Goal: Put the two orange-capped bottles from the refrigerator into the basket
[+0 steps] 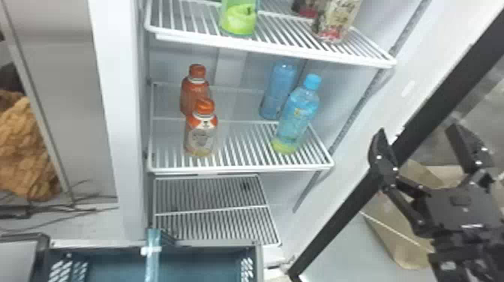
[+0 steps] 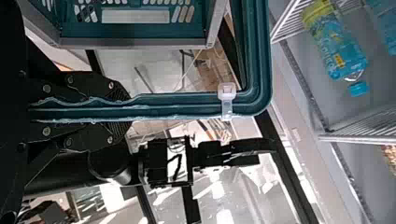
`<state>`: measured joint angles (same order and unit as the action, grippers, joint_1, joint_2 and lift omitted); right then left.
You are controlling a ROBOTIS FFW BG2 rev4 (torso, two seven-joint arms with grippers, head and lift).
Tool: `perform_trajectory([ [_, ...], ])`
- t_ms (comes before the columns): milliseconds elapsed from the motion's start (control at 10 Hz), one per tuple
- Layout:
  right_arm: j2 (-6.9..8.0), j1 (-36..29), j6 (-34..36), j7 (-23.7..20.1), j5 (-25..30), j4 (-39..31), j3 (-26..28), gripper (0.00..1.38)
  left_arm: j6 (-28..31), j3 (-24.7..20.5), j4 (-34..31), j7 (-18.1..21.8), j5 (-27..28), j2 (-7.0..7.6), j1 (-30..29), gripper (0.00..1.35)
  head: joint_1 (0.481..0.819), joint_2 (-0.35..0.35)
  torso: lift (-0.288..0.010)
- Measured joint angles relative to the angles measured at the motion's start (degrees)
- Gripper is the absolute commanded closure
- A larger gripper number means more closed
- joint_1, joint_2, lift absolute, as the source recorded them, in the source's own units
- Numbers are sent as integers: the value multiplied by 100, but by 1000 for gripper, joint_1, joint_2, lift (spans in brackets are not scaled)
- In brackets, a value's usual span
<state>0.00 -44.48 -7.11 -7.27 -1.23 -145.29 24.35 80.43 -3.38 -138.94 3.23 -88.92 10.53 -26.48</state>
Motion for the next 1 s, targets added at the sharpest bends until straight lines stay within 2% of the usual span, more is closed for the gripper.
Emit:
perform_trajectory([
  [400,0,-182,-35,7,-78,-100,-228,107,-45,55,-62,-52,-53,125,-117,1144,695,-350,-288],
  [700,0,-247,-35,16,-214,14,-230,107,185,19,-101,-51,19,26,-152,1144,695,-350,-288],
  [1000,0,-231,-34,12,-228,56,-364,107,146,-11,-210,-89,15,64,-258,1144,695,-350,-288],
])
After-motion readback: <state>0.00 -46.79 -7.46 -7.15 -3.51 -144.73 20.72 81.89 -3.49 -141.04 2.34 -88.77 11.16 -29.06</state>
